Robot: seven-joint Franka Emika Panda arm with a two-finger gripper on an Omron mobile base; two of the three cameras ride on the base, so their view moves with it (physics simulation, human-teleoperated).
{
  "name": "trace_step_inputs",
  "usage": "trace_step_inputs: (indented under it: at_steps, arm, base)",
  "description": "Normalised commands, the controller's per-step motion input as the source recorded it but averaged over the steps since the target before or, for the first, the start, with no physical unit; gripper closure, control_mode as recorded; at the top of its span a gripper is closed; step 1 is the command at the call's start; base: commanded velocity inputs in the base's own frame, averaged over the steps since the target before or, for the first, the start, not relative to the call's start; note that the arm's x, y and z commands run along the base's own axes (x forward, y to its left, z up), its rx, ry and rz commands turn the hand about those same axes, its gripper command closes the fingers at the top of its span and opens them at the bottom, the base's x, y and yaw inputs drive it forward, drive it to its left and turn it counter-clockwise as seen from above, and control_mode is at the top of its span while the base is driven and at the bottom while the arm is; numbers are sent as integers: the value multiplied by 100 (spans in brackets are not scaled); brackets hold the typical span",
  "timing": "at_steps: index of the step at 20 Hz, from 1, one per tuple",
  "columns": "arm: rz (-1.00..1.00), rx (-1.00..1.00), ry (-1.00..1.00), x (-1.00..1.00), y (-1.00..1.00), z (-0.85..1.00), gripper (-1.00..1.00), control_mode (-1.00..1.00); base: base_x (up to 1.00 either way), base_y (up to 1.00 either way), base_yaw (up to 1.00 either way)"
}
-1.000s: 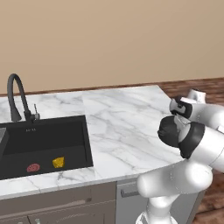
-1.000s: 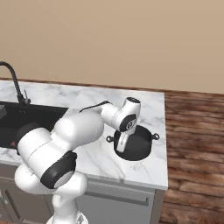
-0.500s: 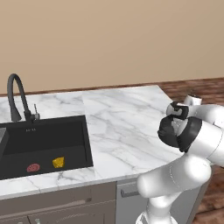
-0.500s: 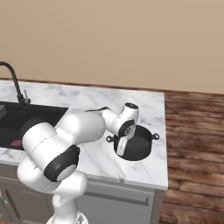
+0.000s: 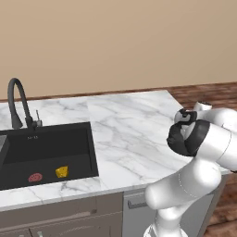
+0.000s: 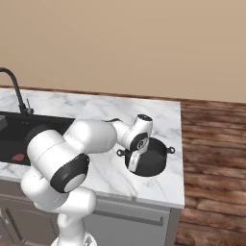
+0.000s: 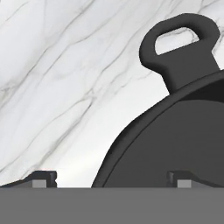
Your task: Pick the pot and pot and place them in the sink. Then turn on the water.
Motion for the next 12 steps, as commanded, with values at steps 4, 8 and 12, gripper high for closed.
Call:
trace_step_inputs:
  at_steps: [4, 8, 12]
  arm:
    - [0, 0, 0, -1, 0, -48, -100, -100]
    - [0, -2, 2, 0, 3, -71, 100, -100]
    - [0, 0, 0, -3, 7, -23, 100, -100]
  base:
    - [0, 0, 0]
    - [0, 0, 0]
    - [0, 0, 0]
